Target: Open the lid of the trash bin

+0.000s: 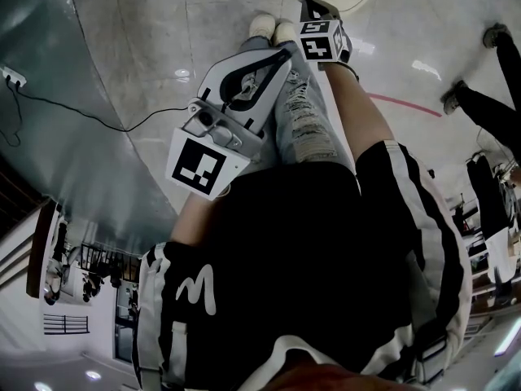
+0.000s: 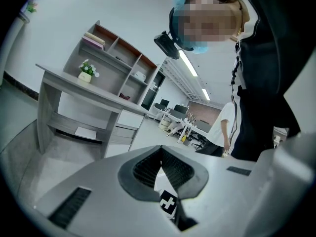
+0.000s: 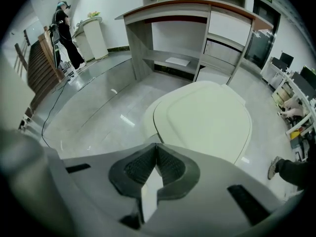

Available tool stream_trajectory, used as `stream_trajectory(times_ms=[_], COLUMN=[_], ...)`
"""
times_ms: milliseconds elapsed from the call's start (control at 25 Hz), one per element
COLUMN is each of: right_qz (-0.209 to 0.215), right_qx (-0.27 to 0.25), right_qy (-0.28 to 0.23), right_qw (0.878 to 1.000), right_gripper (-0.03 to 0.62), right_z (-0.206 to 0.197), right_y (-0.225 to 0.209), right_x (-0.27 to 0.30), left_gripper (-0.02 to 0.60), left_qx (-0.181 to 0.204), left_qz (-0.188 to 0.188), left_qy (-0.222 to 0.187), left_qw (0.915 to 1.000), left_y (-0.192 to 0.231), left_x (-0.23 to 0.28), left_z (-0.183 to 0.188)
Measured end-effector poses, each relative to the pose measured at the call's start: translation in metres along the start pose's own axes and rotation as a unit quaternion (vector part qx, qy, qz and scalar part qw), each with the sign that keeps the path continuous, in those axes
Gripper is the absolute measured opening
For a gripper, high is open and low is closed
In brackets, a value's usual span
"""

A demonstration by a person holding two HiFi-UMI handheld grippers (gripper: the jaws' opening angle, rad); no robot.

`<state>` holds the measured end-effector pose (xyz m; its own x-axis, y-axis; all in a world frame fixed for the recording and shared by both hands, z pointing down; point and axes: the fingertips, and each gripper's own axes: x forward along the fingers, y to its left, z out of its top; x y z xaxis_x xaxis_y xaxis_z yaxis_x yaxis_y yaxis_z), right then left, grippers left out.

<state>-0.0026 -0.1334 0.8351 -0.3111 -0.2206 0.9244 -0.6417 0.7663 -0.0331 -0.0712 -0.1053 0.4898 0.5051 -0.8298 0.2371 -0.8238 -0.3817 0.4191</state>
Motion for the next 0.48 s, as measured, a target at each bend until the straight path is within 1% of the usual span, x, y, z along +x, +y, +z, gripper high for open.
stream_trajectory(times_ms=[120,280,480], right_qz=[-0.012,-0.015,-0.046], right_qx=[-0.03,-0.063,-0.119], right_qy=[0.0,0.004,0.019], right_qw=[0.999,0.998,0.992], right_gripper=[0.011,0.011,0.011], right_z=[-0.001,-0.001,-0.001], right_y=[0.002,0.005,0.011], right_x=[0.0,0.003,0.006], left_gripper=[0.002,0.002,0.002], left_qx=[0.002,0.004,0.004], left_qz=[-0.003,-0.006,-0.009], left_qy=[0.0,0.0,0.0], left_qw=[1.0,1.0,1.0], left_y=[-0.002,-0.001,-0.002], left_x=[0.001,0.0,-0.001], left_z=[0.001,-0.001,-0.003])
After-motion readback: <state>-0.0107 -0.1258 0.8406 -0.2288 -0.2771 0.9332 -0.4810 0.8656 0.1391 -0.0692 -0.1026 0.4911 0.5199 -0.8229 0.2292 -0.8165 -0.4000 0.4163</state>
